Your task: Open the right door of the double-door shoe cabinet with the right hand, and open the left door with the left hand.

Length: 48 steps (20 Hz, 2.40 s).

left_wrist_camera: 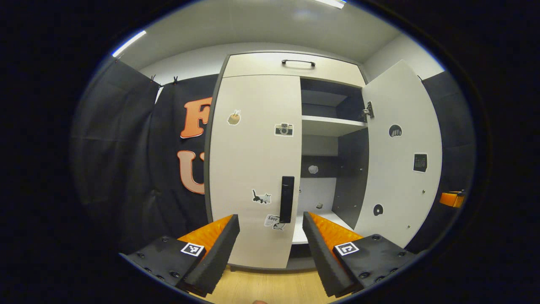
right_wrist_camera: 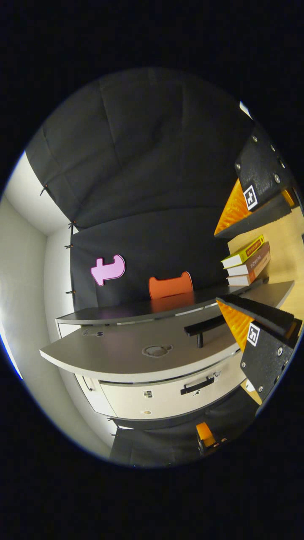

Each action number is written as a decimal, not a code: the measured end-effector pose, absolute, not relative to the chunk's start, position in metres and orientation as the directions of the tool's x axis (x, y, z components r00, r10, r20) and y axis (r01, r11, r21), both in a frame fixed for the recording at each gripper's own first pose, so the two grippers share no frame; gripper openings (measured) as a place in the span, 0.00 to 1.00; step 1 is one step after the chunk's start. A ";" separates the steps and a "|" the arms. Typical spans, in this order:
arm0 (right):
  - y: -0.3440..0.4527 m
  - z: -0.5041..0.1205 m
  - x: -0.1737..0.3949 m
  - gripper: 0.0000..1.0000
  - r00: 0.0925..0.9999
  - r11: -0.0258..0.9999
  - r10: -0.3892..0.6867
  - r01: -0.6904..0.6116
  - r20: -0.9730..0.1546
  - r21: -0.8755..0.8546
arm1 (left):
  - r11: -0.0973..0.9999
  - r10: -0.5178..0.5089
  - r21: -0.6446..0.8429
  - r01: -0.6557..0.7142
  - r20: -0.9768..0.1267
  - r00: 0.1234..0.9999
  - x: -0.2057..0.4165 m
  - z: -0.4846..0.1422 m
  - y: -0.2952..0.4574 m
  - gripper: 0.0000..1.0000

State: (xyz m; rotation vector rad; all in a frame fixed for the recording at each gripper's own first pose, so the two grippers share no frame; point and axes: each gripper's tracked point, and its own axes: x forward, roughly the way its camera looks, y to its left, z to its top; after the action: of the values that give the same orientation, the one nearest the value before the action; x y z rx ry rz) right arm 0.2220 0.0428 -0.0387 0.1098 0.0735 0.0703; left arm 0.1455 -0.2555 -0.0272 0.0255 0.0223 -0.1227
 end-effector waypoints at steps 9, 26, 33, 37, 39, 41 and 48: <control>0.010 -0.044 0.222 0.93 0.996 0.998 -0.005 0.011 -0.093 0.059 | 0.989 -0.144 0.032 0.145 -0.025 0.989 0.233 -0.047 -0.294 0.96; -0.016 -0.059 0.209 0.93 0.985 0.997 -0.072 0.077 -0.158 0.027 | 0.992 -0.122 0.002 0.122 -0.073 0.990 0.319 -0.086 -0.291 0.68; -0.011 -0.059 0.207 0.93 0.986 0.997 -0.058 0.065 -0.154 0.036 | 0.990 -0.114 0.071 0.121 -0.104 0.988 0.318 -0.091 -0.296 0.38; -0.007 -0.056 0.205 0.93 0.988 0.997 -0.054 0.063 -0.144 0.052 | 0.989 -0.142 0.018 0.145 -0.118 0.983 0.315 -0.093 -0.294 0.25; -0.002 -0.055 0.204 0.93 0.989 0.996 -0.047 0.057 -0.142 0.064 | 0.986 -0.148 0.054 0.155 -0.116 0.982 0.314 -0.093 -0.295 0.18; 0.002 -0.052 0.202 0.93 0.991 0.996 -0.039 0.049 -0.130 0.070 | 0.984 -0.166 0.049 0.172 -0.109 0.980 0.307 -0.092 -0.293 0.14; 0.012 -0.045 0.195 0.99 0.994 0.998 -0.015 0.020 -0.105 0.052 | 0.975 -0.222 -0.030 0.220 -0.119 0.968 0.297 -0.093 -0.279 0.14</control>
State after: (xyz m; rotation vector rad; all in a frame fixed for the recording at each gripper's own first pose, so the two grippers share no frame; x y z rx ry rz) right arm 0.1951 0.0122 -0.0447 0.0534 0.1043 -0.0176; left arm 0.2974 -0.2787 -0.0932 -0.0162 0.1224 -0.2235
